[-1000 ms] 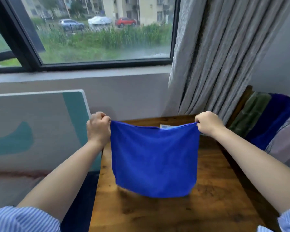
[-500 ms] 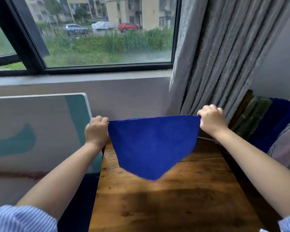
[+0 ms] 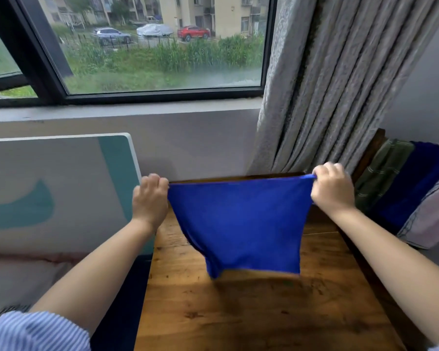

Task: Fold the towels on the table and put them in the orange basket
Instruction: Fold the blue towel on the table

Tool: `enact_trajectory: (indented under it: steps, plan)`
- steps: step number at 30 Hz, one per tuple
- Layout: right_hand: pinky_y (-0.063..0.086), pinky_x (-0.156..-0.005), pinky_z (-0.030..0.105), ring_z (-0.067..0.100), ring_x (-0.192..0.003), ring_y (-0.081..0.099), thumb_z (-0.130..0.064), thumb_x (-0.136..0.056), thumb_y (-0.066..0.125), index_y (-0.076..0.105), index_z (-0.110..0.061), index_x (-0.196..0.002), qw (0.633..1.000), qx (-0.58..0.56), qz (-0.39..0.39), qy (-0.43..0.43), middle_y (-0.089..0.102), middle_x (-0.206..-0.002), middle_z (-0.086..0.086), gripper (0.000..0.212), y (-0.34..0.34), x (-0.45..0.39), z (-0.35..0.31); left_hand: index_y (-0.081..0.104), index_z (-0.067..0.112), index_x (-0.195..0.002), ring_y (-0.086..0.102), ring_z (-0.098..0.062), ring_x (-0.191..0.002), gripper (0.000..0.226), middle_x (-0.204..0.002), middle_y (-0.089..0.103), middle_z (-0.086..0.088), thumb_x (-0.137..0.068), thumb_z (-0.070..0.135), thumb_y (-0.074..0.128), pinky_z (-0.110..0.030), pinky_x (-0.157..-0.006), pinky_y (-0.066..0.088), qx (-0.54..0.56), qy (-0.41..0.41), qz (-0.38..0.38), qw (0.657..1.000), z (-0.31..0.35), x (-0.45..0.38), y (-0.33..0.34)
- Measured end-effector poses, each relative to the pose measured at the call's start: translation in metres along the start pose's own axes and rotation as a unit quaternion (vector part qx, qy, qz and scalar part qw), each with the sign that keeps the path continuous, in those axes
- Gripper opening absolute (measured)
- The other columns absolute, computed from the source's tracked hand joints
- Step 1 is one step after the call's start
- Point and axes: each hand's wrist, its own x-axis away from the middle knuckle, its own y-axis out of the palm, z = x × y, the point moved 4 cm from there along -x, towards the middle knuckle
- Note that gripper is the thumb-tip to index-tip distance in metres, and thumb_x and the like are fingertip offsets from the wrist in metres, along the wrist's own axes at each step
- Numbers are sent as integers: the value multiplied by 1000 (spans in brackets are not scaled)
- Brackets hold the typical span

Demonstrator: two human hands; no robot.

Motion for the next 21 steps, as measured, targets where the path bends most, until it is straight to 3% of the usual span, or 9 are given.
enact_trajectory:
  steps: [2, 4, 6, 9, 11, 14, 18, 21]
  plan:
    - [48, -45, 34, 37, -53, 58, -6, -61, 36, 55, 1, -59, 999, -21, -14, 21, 57, -58, 22, 21, 0, 0, 0, 57, 1, -60, 47, -29, -64, 9, -61, 56, -17, -59, -8, 57, -29, -40, 46, 6, -5, 7, 1000, 0, 2, -3]
    - [48, -40, 38, 38, -51, 59, -1, -56, 39, 55, 2, -57, 998, -5, -66, 8, 56, -56, 22, 16, 10, 7, -3, 57, 3, -56, 55, -28, -49, 31, -55, 54, -14, -39, -11, 79, -24, -35, 42, -23, 30, -53, 998, 4, 10, 10]
    - [48, -39, 38, 39, -53, 59, -3, -57, 35, 54, 3, -56, 997, 5, -78, -5, 56, -56, 22, 20, 14, 5, -4, 57, 3, -56, 56, -28, -42, 39, -52, 54, -12, -31, -11, 85, -21, -34, 40, -7, 10, -98, 995, 1, 12, 14]
    - [49, -66, 46, 45, -89, 57, 1, -71, 34, 58, 11, -79, 999, -11, -42, 13, 59, -87, 32, 27, 2, -16, -10, 59, -4, -63, 60, -34, -52, 25, -60, 57, -20, -50, -17, 76, -31, -39, 47, 11, -37, -90, 995, -4, -2, 6]
    - [44, -79, 44, 40, -107, 48, 5, -81, 39, 56, 10, -96, 997, -19, -70, 34, 56, -107, 29, 23, 0, -33, -11, 62, -8, -80, 62, -41, -74, 8, -79, 60, -26, -74, -14, 60, -42, -55, 51, 24, -70, -99, 992, -9, -13, 0]
    - [43, -82, 43, 38, -111, 45, 7, -82, 43, 53, 9, -101, 993, -15, -108, 34, 54, -113, 27, 21, -2, -58, -20, 59, -5, -103, 56, -39, -99, 21, -104, 57, -23, -93, -1, 41, -43, -73, 47, 11, -109, -117, 987, -21, -32, 1]
    - [42, -76, 40, 37, -111, 46, 9, -82, 41, 51, 7, -102, 992, -17, -122, 40, 53, -113, 25, 23, 10, -90, -31, 60, 1, -107, 56, -34, -104, 26, -110, 58, -17, -96, 8, 37, -36, -72, 44, -1, -141, -159, 977, -33, -61, 10]
    - [33, -68, 36, 37, -108, 46, 12, -81, 39, 52, 7, -100, 995, -34, -85, 26, 54, -110, 25, 24, 19, -115, -40, 62, 2, -105, 57, -34, -102, 26, -109, 59, -16, -95, 4, 37, -36, -69, 44, -19, -158, -161, 974, -45, -82, 16]
